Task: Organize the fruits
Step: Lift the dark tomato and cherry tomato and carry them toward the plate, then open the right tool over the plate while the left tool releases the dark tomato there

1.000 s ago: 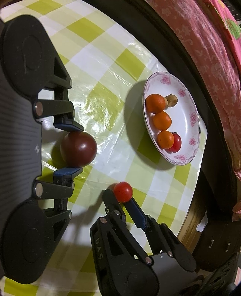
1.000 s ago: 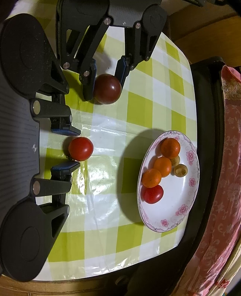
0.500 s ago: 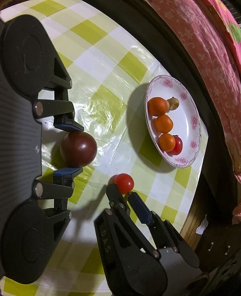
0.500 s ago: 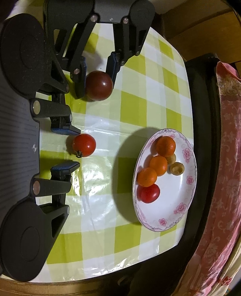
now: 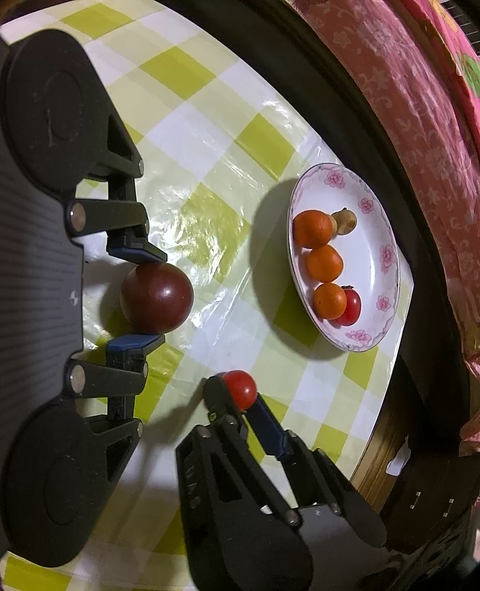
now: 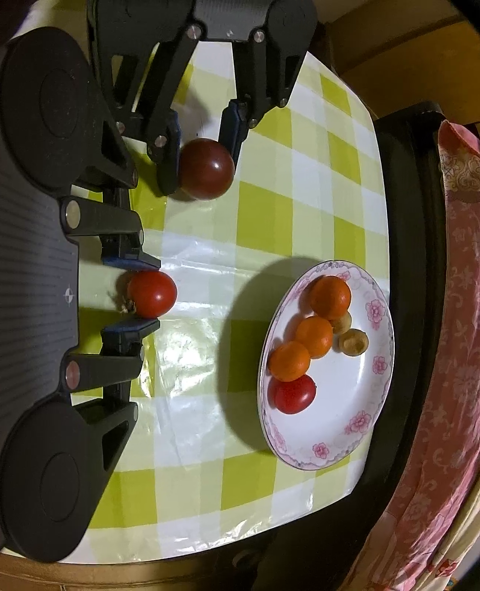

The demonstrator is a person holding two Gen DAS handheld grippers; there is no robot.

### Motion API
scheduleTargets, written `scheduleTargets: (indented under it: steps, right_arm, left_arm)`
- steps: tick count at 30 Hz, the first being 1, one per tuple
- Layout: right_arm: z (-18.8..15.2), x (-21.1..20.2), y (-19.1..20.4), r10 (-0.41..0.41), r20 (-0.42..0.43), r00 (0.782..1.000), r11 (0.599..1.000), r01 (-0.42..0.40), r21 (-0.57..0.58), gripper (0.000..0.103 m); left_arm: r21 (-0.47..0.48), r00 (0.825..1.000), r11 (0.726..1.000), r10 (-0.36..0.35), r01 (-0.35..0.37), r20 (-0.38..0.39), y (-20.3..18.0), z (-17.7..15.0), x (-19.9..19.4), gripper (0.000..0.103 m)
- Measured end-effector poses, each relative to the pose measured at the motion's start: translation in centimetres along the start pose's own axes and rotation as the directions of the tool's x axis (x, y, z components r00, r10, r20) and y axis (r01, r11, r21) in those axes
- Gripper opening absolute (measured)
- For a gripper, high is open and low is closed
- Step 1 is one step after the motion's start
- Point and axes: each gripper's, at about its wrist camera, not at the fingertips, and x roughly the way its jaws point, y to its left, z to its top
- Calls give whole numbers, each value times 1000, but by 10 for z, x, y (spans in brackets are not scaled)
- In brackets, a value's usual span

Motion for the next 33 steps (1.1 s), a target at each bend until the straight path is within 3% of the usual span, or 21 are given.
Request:
scheduleTargets:
  steps: [15, 33]
  right_arm:
    - [15, -24, -4, 25, 83, 996, 999, -28, 30, 22]
    - [66, -23, -44, -69, 204, 976, 990, 41, 138, 25]
  left_arm:
    - [-9, 997, 1000, 23, -22, 75, 4, 32, -9, 47]
    - [-20, 974, 990, 140, -139, 180, 34, 99, 7, 46]
